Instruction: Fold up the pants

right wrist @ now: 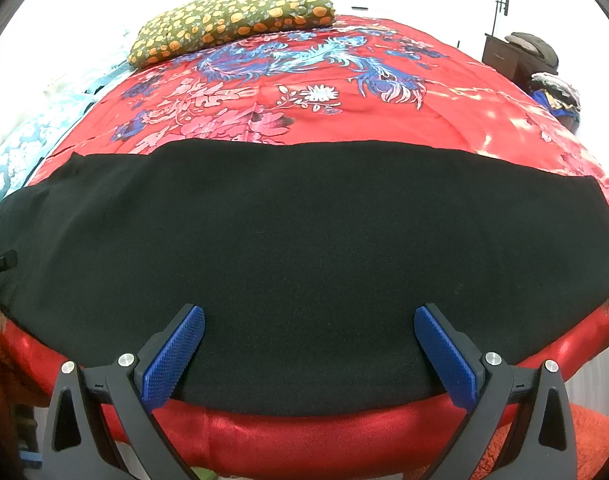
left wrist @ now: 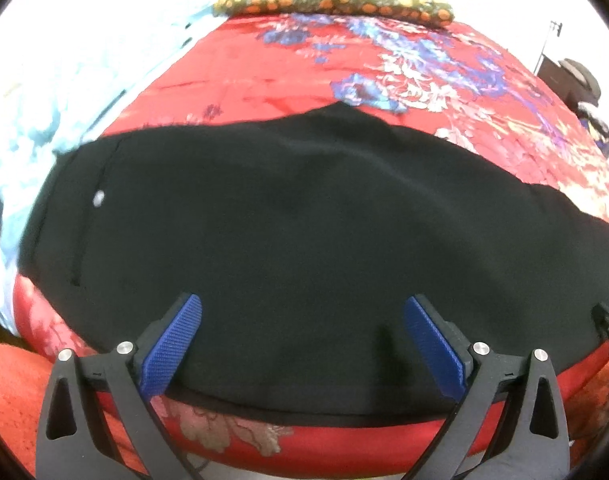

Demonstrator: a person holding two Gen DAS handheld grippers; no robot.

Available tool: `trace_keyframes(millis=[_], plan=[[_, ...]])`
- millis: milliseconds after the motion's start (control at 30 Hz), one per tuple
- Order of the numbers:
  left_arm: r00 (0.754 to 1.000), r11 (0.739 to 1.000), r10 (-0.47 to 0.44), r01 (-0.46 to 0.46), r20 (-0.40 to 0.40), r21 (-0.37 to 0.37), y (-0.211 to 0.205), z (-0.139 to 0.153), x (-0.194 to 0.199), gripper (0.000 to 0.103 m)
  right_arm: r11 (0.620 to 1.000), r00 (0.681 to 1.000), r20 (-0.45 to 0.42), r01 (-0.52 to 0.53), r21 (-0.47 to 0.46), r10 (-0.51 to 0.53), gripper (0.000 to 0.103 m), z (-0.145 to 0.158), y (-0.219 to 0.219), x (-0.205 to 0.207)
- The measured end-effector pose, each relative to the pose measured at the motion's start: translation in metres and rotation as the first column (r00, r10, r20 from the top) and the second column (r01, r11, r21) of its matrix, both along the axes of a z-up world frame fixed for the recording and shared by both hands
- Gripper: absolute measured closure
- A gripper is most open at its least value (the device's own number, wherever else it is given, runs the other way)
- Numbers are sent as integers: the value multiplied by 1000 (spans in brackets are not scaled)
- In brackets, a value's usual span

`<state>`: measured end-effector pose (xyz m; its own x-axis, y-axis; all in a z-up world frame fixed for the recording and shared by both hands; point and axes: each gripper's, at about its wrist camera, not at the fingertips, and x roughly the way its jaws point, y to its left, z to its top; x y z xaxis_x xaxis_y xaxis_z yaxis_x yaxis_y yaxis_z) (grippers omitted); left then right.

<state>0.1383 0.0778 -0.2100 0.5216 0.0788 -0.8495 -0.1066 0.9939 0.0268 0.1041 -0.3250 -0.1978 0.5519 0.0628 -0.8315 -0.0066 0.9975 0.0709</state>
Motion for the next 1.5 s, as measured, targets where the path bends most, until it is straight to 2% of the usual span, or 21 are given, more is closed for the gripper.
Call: trace_keyframes(millis=[67,167,233,300,433,467,567,633,733,833,900,967,1000,1033,1100,1167,1200,1233,1333,1400,1500], plan=[[1000,1000,-3,2,15,23,-2,3,-2,1,999,1000,8,17,38,-18,1,7,-5,-1],[999,1000,13,-14,31,24,1,7,-4,1,983,990,96,83,161,-100,1,34,-35,-4],[999,999,36,-37,36,23,7,8,-6,1,948,961,178,156,277,-210,1,64,-84,-4],[998,998,54,-55,36,22,12,8,-7,1,901,922,209,237,364,-327,1,89,-147,-2],[996,997,75,-76,42,25,12,8,-3,1,802,851,98,440,403,-516,1,102,-279,6],[996,997,75,-76,43,32,11,8,-3,1,798,856,56,452,399,-513,1,98,-303,9],[997,996,61,-63,40,64,4,6,-4,1,836,899,-74,429,342,-431,8,72,-351,16],[999,995,44,-47,32,92,-2,3,-5,1,873,939,-109,343,348,-326,13,57,-357,18],[1000,991,23,-24,14,128,-10,-2,-4,1,910,971,-128,234,342,-202,25,40,-344,27],[1000,986,9,-8,-3,167,-15,-5,-4,1,922,966,-154,246,298,-208,26,18,-344,33],[1000,983,9,-7,-10,181,-15,-6,-5,1,916,966,-158,246,317,-205,26,9,-345,38],[1000,983,15,-12,-16,184,-14,-7,-6,1,896,975,-147,214,390,-169,27,4,-346,42],[1000,983,23,-19,-21,182,-12,-8,-5,1,878,978,-152,195,436,-142,35,2,-344,46],[999,984,30,-25,-24,179,-12,-9,-5,1,864,982,-165,165,476,-96,36,1,-340,49],[998,985,47,-41,-36,165,-9,-12,-3,1,865,984,-175,105,491,-20,37,1,-333,49],[997,986,57,-50,-46,156,-9,-15,-1,1,863,982,-186,109,494,-18,40,-3,-328,52],[997,987,60,-52,-46,155,-9,-16,-1,1,856,981,-192,127,501,-33,45,-4,-328,54],[997,986,60,-52,-45,156,-9,-16,-1,1,851,977,-206,146,504,-46,71,-6,-329,56],[998,985,45,-38,-40,166,-11,-13,-3,1,831,972,-224,185,525,-75,83,-7,-322,58],[999,986,43,-37,-31,161,-10,-9,-4,1,796,982,-173,168,582,-81,84,6,-319,52],[998,991,53,-50,-16,127,-5,-3,-5,1,705,995,-65,100,702,-77,84,35,-304,41]])
